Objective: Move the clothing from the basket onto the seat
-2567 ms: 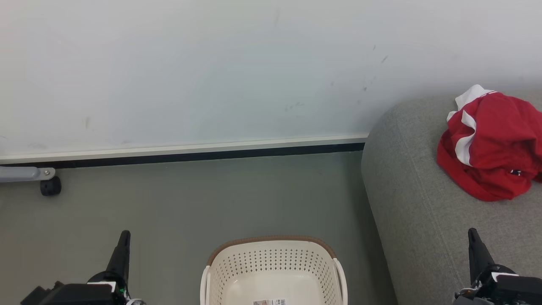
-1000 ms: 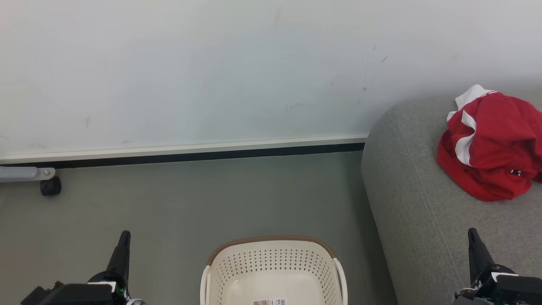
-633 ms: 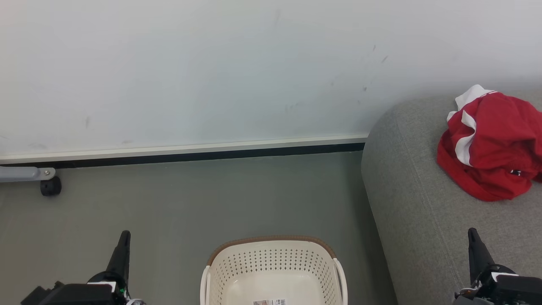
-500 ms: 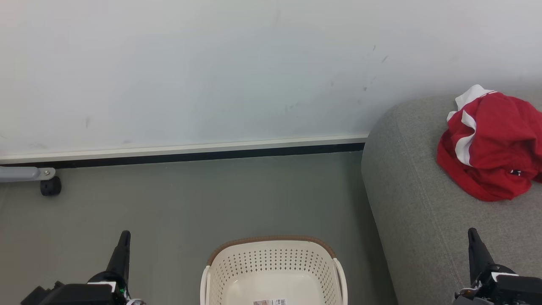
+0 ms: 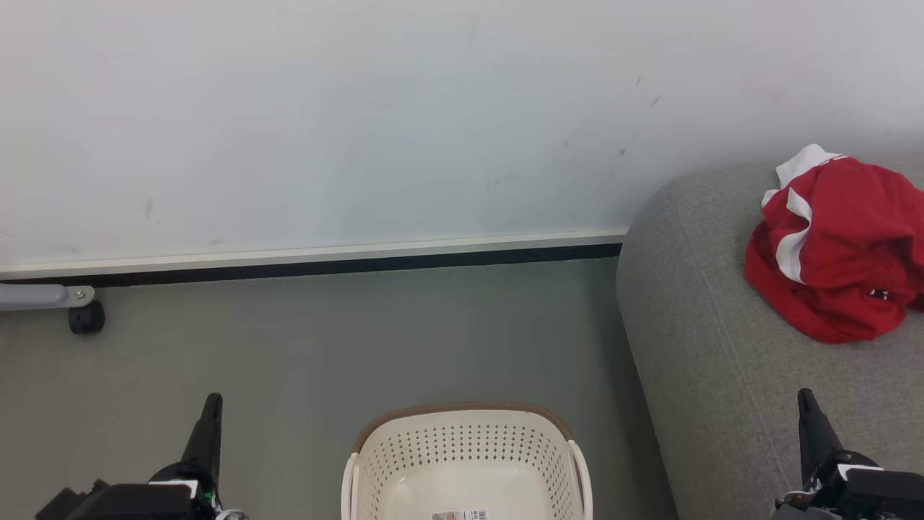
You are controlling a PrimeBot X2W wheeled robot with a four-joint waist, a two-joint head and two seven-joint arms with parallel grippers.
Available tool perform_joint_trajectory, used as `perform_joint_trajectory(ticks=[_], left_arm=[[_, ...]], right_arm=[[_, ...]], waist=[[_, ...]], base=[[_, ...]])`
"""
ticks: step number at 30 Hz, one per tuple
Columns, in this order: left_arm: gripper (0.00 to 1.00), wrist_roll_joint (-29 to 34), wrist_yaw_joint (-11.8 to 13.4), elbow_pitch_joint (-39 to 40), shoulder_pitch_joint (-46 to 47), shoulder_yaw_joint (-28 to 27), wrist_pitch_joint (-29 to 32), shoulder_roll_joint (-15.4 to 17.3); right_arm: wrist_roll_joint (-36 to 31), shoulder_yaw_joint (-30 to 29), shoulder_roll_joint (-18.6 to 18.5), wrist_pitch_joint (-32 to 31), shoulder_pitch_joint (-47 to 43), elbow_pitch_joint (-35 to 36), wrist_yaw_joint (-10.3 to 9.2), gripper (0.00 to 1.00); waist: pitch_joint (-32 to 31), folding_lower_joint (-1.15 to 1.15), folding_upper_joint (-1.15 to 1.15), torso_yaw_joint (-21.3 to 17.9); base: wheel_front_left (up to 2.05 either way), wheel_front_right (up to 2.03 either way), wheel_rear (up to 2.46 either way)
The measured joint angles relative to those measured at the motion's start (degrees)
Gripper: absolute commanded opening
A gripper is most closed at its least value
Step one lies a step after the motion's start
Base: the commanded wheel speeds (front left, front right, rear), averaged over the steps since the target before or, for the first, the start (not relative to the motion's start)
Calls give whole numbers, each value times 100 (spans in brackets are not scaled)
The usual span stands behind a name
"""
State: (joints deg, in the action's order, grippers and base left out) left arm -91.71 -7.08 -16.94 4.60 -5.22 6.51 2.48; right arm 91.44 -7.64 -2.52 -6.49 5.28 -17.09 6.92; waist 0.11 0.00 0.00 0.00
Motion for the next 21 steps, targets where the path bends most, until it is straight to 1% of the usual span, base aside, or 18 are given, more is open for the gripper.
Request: perform_joint_trajectory(ticks=[21], left_arm=[[0, 0, 0, 0, 0, 1, 0, 0]], right_arm=[[0, 0, 1, 0, 0, 2, 0, 0]], waist=[[0, 0, 0, 0]], base=[[0, 0, 0]])
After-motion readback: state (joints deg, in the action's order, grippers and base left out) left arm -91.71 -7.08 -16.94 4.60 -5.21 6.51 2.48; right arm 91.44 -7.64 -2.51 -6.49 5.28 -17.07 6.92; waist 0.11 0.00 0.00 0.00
